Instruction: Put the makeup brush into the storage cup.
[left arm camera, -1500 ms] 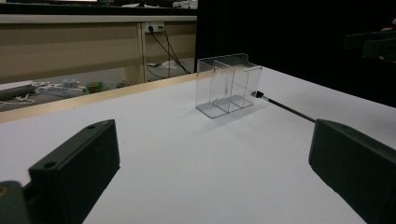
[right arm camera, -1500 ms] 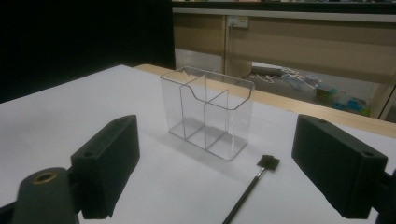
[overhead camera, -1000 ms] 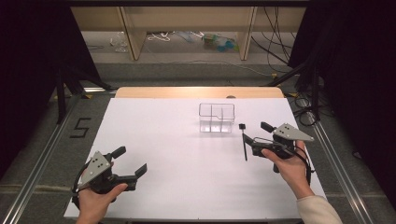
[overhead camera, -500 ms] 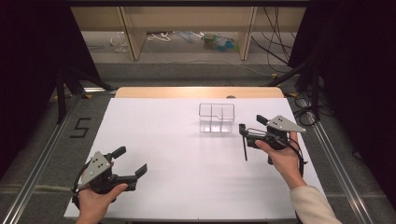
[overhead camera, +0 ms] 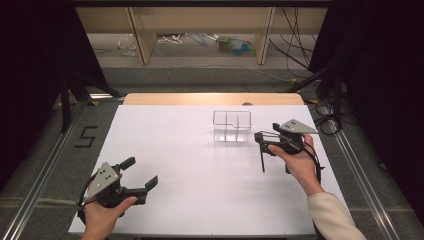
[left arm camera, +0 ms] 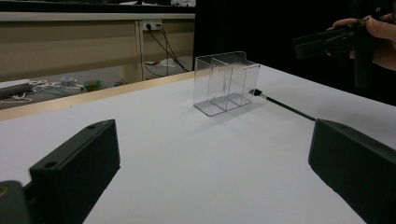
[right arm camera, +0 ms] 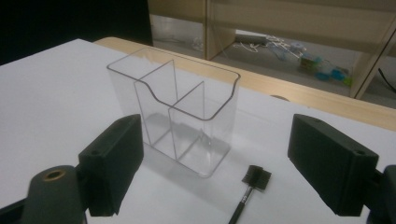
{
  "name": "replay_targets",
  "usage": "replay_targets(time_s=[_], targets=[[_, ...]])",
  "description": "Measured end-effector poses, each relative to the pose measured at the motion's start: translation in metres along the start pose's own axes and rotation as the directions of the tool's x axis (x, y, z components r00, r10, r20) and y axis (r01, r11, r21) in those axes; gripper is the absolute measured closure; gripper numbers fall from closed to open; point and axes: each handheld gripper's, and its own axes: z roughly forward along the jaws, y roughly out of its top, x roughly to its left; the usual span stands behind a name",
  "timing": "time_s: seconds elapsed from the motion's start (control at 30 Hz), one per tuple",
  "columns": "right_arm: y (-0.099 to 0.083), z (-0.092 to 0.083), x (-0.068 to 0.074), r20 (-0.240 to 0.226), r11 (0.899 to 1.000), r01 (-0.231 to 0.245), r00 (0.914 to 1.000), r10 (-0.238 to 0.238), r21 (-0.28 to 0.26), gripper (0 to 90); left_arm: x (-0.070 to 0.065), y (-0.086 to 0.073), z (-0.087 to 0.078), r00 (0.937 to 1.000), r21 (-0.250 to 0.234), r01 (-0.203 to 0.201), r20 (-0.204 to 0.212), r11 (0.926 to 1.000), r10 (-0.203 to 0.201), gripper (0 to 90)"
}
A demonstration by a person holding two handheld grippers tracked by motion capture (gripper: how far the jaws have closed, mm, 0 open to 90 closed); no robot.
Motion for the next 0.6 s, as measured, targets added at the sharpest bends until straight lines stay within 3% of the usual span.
replay_targets(time_s=[0.13,0.2,0.23,0.27,0.3,0.33,0.37,0.4,0.43,0.47,0.5,0.53,0.57,0.6], targets=[[0.001,0.008,-0.002,0.014,0.999,-0.012,0.9998,0.011,0.034,20.4,0.000,0.000,0.000,1.0000,0.000,0.002,0.002,1.0000,-0.002,1.8],[0.001,0.013,-0.004,0.020,0.998,-0.022,0.9996,0.020,0.067,21.1,0.000,0.000,0.000,1.0000,-0.002,0.004,0.005,1.0000,-0.004,1.8],[0.001,0.016,-0.004,0.024,0.992,-0.034,0.9992,0.031,0.118,21.7,0.000,0.000,0.000,1.0000,-0.002,0.005,0.006,1.0000,-0.005,1.8],[0.001,0.016,-0.004,0.024,0.992,-0.034,0.9992,0.031,0.118,21.7,0.000,0.000,0.000,1.0000,-0.002,0.005,0.006,1.0000,-0.005,1.8],[0.000,0.021,-0.006,0.034,0.980,-0.033,0.9991,0.026,0.198,22.4,0.000,0.000,0.000,1.0000,-0.002,0.007,0.006,1.0000,-0.007,1.8],[0.000,0.021,-0.006,0.034,0.980,-0.033,0.9991,0.026,0.198,22.4,0.000,0.000,0.000,1.0000,-0.001,0.005,0.006,1.0000,-0.005,1.8],[0.000,0.023,-0.007,0.039,0.969,-0.049,0.9984,0.040,0.243,22.7,0.000,0.000,0.000,1.0000,-0.001,0.007,0.007,1.0000,-0.007,1.8],[-0.001,0.026,-0.009,0.042,0.955,-0.043,0.9986,0.032,0.295,23.2,0.000,0.000,0.000,1.0000,0.000,0.005,0.007,1.0000,-0.005,1.8],[0.000,0.027,-0.007,0.058,0.933,-0.095,0.9951,0.080,0.348,23.1,0.000,0.000,0.000,1.0000,0.001,0.005,0.007,1.0000,-0.005,1.8],[-0.001,0.031,-0.009,0.063,0.916,-0.089,0.9956,0.069,0.392,23.3,0.000,0.000,0.000,1.0000,0.001,0.006,0.008,1.0000,-0.006,1.8],[0.000,0.033,-0.010,0.061,0.890,-0.094,0.9954,0.075,0.447,23.8,0.000,0.000,0.000,0.9999,0.001,0.006,0.009,1.0000,-0.006,1.8],[-0.004,0.038,-0.010,0.082,0.873,-0.118,0.9926,0.089,0.473,24.3,0.000,0.000,0.000,0.9999,0.001,0.005,0.009,1.0000,-0.005,1.8],[-0.004,0.039,-0.011,0.083,0.830,-0.126,0.9919,0.096,0.544,24.6,0.000,0.000,0.000,0.9999,0.001,0.006,0.009,1.0000,-0.006,1.8],[-0.004,0.041,-0.011,0.098,0.802,-0.142,0.9897,0.105,0.580,25.5,0.000,0.000,0.000,0.9999,0.002,0.006,0.009,1.0000,-0.006,1.8]])
